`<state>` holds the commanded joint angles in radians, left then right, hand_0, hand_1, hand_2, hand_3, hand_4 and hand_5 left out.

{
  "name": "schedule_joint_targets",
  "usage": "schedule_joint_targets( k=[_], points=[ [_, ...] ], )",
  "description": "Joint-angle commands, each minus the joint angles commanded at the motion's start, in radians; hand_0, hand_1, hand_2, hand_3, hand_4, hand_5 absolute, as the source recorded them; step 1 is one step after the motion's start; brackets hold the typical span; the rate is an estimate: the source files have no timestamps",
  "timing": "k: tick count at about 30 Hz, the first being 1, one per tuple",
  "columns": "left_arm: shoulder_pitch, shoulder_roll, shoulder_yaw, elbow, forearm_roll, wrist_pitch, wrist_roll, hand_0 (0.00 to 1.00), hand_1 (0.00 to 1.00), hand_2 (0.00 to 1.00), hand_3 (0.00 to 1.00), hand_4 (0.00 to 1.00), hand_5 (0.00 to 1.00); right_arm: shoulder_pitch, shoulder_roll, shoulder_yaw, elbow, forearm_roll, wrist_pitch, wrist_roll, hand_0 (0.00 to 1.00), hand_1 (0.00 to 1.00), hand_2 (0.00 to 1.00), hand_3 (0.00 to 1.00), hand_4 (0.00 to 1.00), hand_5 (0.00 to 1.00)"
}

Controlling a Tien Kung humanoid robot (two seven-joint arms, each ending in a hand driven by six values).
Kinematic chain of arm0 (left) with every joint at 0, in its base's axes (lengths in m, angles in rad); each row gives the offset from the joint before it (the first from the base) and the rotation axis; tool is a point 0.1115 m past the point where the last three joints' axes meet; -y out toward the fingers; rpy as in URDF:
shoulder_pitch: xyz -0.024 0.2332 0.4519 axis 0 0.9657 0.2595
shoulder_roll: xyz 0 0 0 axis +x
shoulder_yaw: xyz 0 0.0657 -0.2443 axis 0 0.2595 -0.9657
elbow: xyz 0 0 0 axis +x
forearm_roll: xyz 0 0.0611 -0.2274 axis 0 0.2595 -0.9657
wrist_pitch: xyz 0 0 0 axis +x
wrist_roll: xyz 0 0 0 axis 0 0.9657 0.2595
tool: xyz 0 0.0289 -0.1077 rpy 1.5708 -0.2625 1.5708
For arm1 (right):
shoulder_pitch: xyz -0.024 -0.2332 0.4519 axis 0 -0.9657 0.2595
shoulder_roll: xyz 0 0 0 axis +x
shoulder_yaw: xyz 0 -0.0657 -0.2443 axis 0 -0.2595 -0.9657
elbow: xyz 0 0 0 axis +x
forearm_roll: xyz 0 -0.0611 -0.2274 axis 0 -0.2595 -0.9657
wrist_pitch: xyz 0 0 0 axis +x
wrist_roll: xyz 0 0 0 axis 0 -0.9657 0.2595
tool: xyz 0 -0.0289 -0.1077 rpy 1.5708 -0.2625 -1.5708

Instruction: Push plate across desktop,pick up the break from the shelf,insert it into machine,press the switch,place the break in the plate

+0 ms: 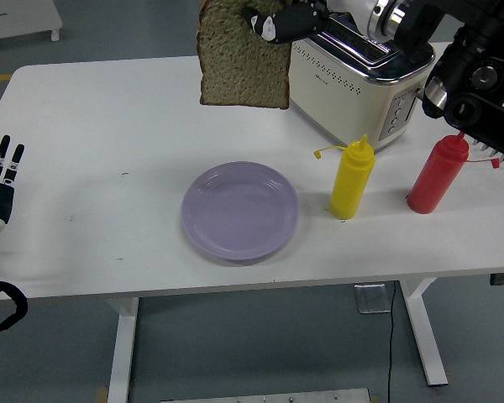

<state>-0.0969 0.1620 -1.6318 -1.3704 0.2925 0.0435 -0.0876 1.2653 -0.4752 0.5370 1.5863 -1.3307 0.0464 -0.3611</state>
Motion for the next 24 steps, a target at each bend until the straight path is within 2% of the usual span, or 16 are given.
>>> schedule_joint_targets(
  k=[16,24],
  points=[
    [0.005,-0.003,0.003,0.005,0.001,0.002,0.0,0.81,0.86,0.923,0.821,0.622,0.998,-0.029,0.085,-0.171,-0.023,0.114,-0.008,0.009,0.247,0.363,0.453,0.536,0.377,0.073],
    [0.002,-0.004,0.004,0.006,0.002,0.003,0.001,0.812,0.861,0.923,0.817,0.621,0.998,-0.059,0.118,-0.199,-0.052,0.11,-0.03,0.022,0.259,0.369,0.455,0.535,0.368,0.063]
  ],
)
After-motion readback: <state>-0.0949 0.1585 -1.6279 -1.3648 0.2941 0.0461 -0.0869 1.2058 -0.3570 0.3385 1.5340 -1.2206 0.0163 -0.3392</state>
